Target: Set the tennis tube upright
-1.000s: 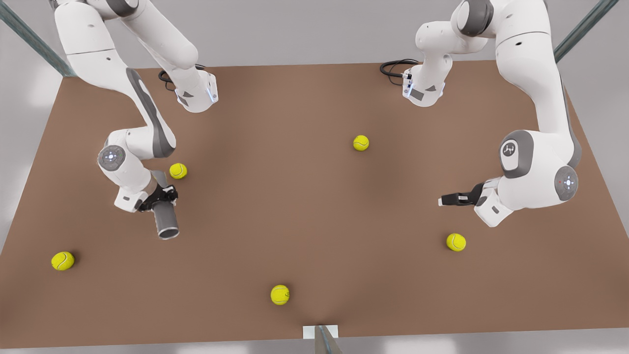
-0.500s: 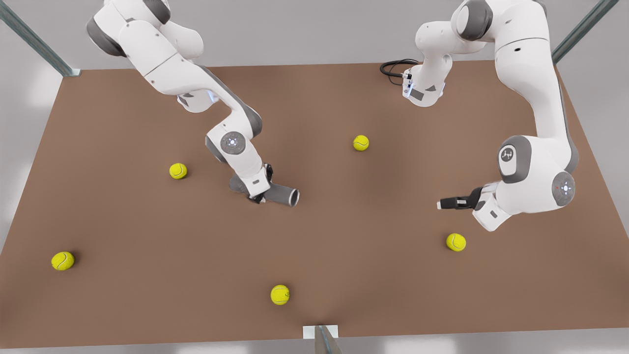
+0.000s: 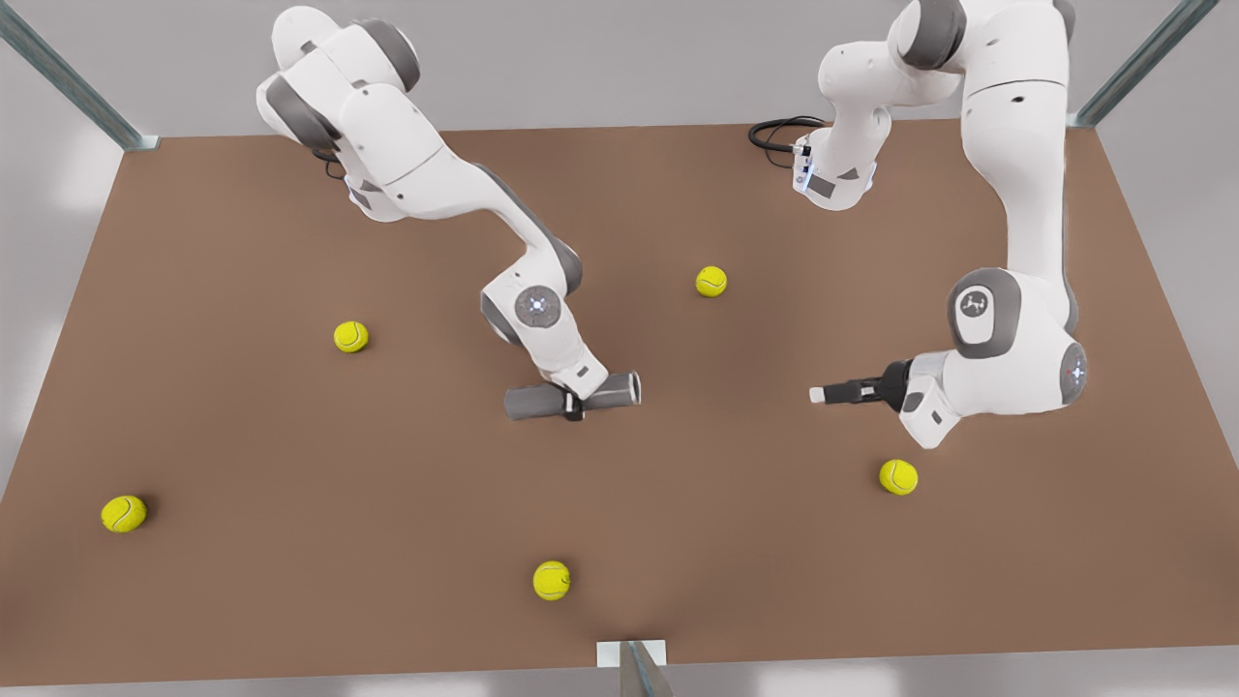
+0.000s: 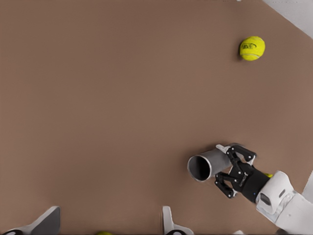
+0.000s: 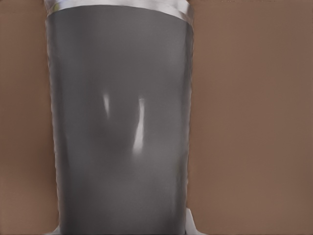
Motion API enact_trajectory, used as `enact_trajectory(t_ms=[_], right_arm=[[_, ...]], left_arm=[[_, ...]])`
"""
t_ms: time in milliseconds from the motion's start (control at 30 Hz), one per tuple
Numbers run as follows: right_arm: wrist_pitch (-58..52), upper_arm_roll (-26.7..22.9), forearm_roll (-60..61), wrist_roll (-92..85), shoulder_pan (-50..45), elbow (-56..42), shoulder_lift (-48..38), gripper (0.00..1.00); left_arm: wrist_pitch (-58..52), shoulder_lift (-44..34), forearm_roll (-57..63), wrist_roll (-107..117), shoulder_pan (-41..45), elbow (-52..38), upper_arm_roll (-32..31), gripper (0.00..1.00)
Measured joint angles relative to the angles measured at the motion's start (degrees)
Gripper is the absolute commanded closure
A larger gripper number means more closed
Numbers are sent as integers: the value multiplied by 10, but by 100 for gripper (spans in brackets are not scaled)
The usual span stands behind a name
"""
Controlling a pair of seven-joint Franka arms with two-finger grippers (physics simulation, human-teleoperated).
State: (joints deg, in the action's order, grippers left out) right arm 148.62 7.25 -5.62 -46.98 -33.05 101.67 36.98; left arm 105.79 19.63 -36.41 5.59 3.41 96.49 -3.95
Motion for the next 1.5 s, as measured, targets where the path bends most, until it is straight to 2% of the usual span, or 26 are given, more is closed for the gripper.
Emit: enact_trajectory(t_ms=[67, 100, 233, 300, 367, 467, 533, 600, 633, 700, 867, 933, 967, 1033, 1067, 1133, 1233, 1500], right_arm=[[1, -1, 11, 3, -2, -1, 1, 0], [2, -1, 12, 3, -2, -3, 1, 0], [0, 0, 21, 3, 7, -6, -14, 0], [-12, 17, 22, 0, 59, 29, -82, 0], [-133, 60, 74, 1, 176, 34, -156, 0], [-323, 60, 95, 135, 330, 14, -277, 0], [-431, 53, 64, 282, 361, -29, -307, 0], [-499, 53, 42, 331, 374, -91, -310, 0], [-510, 49, 41, 336, 387, -90, -325, 0], [-562, -29, 6, 352, 347, -93, -372, 0], [-581, -32, 4, 353, 432, -104, -369, 0], [-577, -32, 8, 352, 460, -118, -344, 0], [-592, -33, 6, 351, 458, -162, -318, 0], [-610, -34, 6, 351, 346, -190, -296, 0], [-609, -34, 4, 351, 319, -190, -296, 0], [-609, -35, 4, 348, 391, -190, -296, 0], [-609, -34, 7, 345, 360, -190, -289, 0], [-610, -34, 9, 345, 373, -190, -288, 0]], left_arm=[[126, -54, -53, 23, 0, 104, -60, 1], [149, -57, -83, 25, -1, 122, -82, 1], [159, -25, -167, 10, 1, 119, -102, 1], [179, 6, -201, -61, 3, 117, -117, 1], [179, 30, -235, -141, 2, 117, -117, 1], [201, 71, -300, -242, 4, 117, -131, 1], [216, 87, -338, -273, 11, 116, -132, 1], [241, 108, -365, -321, 25, 115, -134, 1], [241, 120, -379, -346, 25, 115, -134, 1], [242, 143, -399, -375, 25, 105, -134, 1], [269, 174, -469, -452, 61, 96, -136, 1], [292, 179, -502, -462, 83, 96, -136, 1], [292, 184, -513, -467, 83, 96, -136, 1], [292, 194, -528, -486, 81, 96, -136, 1], [292, 195, -533, -487, 80, 96, -136, 1], [292, 198, -540, -488, 81, 96, -136, 1], [292, 211, -545, -512, 81, 99, -136, 1], [292, 222, -554, -513, 91, 103, -136, 1]])
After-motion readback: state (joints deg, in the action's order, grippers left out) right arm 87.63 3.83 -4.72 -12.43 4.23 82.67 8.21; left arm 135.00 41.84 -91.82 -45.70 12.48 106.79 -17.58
